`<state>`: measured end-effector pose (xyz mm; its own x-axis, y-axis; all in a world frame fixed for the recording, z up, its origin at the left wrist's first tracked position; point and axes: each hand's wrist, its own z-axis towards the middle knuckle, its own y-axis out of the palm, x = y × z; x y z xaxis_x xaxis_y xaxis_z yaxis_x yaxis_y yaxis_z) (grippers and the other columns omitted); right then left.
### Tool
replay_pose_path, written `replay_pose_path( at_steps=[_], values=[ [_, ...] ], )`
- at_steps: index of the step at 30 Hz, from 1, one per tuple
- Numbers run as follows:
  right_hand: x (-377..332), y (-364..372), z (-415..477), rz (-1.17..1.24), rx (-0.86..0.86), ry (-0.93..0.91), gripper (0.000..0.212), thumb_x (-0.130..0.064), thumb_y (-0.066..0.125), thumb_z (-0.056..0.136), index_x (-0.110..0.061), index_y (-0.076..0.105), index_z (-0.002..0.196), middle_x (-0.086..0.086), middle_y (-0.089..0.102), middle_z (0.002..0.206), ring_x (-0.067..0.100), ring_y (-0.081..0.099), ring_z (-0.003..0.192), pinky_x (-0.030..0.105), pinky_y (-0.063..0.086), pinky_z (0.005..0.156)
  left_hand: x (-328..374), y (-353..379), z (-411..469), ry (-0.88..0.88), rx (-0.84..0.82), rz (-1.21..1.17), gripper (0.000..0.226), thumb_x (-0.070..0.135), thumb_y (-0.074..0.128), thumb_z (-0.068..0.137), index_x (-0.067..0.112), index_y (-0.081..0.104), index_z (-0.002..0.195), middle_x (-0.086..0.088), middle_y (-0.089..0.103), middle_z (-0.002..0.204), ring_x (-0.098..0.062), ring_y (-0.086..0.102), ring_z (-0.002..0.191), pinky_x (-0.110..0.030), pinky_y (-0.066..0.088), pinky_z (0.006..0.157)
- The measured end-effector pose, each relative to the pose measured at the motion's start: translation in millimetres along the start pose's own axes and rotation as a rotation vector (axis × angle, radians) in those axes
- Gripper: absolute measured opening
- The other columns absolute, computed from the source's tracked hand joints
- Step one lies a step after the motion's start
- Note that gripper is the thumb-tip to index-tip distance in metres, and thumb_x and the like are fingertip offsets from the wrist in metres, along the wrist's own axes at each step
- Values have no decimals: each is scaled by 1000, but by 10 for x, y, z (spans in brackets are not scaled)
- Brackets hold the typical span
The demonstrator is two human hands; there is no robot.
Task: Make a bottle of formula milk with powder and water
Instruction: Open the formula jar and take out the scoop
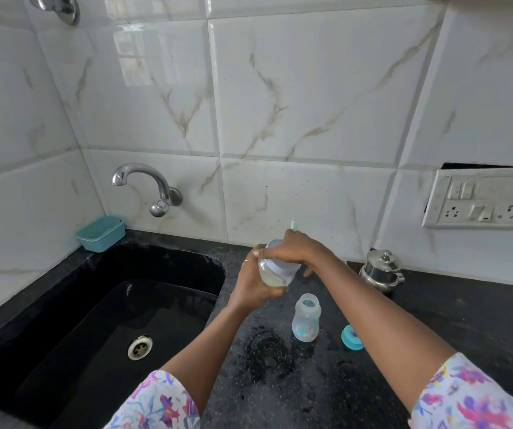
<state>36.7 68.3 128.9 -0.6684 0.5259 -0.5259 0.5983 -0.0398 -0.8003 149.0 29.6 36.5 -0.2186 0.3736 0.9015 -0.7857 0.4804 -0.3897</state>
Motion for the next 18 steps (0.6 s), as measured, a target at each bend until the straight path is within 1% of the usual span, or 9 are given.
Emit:
replay_pose_path(
  at_steps=[2,4,7,9,11,13,15,17,18],
  values=[
    [-11,2,-35,49,-6,3,54,-45,70,74,-9,50,109,10,56,107,25,59,82,33,51,64,-14,3,-6,10,-19,8,76,9,83,57,30,42,118,8,62,105,-3,61,91,-16,49,65],
    [-19,-17,-50,-18,-5,-55,41,-30,72,71,-8,53,99,9,56,97,20,55,73,29,46,60,-12,7,-13,15,-49,19,87,12,84,57,23,36,130,11,59,111,-1,58,99,-14,46,73],
    [-14,-44,-40,-131,-45,-182,56,-12,76,64,-8,48,112,7,51,105,22,53,90,31,43,66,-20,26,-16,-19,-51,9,94,16,83,55,23,32,134,17,56,108,0,57,97,-14,47,72],
    [27,-81,-26,-138,-76,-265,62,-1,73,60,-15,44,112,4,48,108,24,51,96,32,43,68,-24,42,8,-38,-45,-5,95,17,82,54,25,31,134,17,55,109,-1,57,97,-14,47,71],
    [90,-124,-5,-139,-114,-323,65,7,68,58,-19,43,112,2,49,108,23,50,93,30,43,64,-22,75,35,-43,-45,-29,94,12,83,57,28,30,133,17,52,112,3,55,99,-11,45,69],
    [151,-152,26,-125,-121,-340,67,11,63,58,-23,43,112,4,51,106,21,49,83,29,41,60,-17,116,70,-35,-48,-36,91,8,84,59,33,30,128,19,51,111,6,53,99,-7,45,68],
    [196,-177,53,-124,-84,-350,65,13,59,59,-26,42,108,3,51,102,17,47,74,28,36,59,-22,154,109,-37,-68,-34,91,10,84,58,31,30,128,20,51,109,1,54,100,-6,44,69],
    [249,-238,92,-142,-7,-357,60,14,57,62,-27,41,104,-2,49,102,17,45,78,30,33,67,-54,179,133,-51,-97,-22,96,15,85,56,24,30,134,13,52,112,-9,54,105,-14,41,77],
    [289,-274,118,-142,35,-349,59,13,57,63,-27,42,104,-4,48,103,19,45,83,31,32,71,-82,186,138,-56,-94,-13,96,14,85,57,22,30,135,11,51,113,-10,52,105,-18,39,81]
  ],
)
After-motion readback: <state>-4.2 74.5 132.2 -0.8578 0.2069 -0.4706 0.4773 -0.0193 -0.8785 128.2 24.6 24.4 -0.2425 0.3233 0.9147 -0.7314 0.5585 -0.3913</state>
